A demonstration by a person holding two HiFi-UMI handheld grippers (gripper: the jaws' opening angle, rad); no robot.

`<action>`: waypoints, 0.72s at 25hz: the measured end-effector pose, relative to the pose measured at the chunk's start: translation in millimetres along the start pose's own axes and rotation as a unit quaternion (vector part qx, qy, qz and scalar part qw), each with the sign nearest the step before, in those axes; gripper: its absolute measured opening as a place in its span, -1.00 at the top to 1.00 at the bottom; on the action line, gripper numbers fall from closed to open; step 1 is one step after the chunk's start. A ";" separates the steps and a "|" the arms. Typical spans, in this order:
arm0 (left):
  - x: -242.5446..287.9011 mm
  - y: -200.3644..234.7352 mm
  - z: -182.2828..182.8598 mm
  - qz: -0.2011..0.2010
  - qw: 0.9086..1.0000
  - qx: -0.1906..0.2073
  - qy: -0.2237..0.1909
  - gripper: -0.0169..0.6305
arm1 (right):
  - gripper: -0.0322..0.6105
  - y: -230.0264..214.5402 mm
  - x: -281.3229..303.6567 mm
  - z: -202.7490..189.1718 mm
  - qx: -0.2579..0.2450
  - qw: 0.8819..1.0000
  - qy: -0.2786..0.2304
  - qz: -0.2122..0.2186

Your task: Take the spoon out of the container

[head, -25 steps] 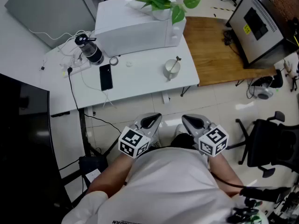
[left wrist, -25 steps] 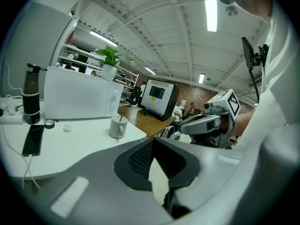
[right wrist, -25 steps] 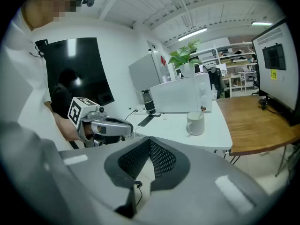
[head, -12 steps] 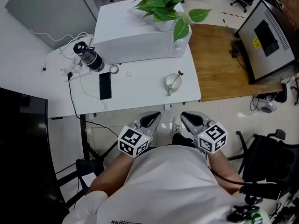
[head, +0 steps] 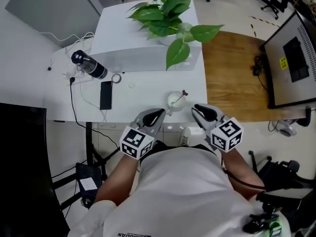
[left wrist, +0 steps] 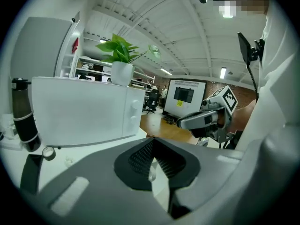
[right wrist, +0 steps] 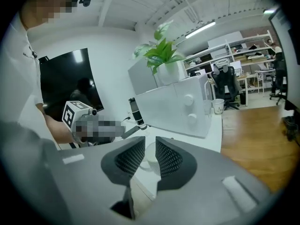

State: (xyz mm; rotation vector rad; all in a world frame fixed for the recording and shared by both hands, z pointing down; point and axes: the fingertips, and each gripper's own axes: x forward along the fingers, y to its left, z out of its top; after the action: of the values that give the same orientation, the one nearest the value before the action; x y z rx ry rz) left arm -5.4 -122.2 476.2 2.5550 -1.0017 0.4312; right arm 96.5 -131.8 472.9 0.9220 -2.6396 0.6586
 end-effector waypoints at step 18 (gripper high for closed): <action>35.4 45.1 -10.1 -0.035 0.998 -0.036 0.040 0.93 | 0.48 -58.7 67.4 -12.5 0.066 0.996 0.040 -0.036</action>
State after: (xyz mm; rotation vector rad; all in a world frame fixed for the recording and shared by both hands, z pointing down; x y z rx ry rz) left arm -13.5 -169.4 509.4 2.4785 -0.8808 0.4656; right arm 83.9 -201.2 529.2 0.9991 -2.5051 0.8431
